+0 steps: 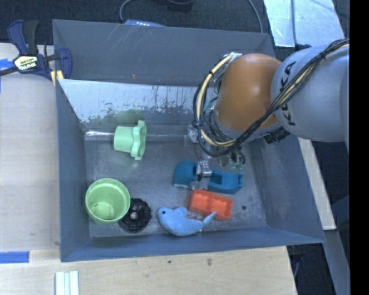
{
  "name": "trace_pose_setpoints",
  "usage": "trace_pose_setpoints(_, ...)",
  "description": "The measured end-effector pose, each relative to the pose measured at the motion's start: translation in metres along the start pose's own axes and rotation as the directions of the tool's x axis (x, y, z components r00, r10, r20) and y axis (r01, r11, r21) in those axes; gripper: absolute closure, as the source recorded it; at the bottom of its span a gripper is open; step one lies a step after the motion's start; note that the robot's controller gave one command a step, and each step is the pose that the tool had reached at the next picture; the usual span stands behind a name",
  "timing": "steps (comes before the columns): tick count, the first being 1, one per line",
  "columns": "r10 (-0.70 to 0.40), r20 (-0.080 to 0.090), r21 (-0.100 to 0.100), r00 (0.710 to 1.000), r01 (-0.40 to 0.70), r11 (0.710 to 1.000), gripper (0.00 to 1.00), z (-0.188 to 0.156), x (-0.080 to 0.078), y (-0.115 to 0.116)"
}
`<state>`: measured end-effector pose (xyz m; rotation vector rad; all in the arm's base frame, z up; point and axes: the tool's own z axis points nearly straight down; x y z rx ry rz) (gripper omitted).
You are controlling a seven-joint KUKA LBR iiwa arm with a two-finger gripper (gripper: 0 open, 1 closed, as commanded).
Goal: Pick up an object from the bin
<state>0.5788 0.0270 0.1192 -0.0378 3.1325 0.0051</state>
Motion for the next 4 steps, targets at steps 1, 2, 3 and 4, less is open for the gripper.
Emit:
trace_pose_setpoints(1, -0.127, -0.003, 0.0, 0.992, 0.127, 0.992, 0.0, 0.024, -0.009, -0.041)
trace_pose_setpoints(2, 0.173, 0.013, -0.001, 0.985, -0.173, 0.985, 1.0, 0.047, 0.036, -0.041)
trace_pose_setpoints(3, 0.172, 0.013, -0.001, 0.985, -0.172, 0.985, 1.0, 0.047, 0.036, -0.041)
trace_pose_setpoints(4, 0.163, 0.019, -0.001, 0.986, -0.163, 0.987, 1.0, -0.128, 0.034, -0.051)
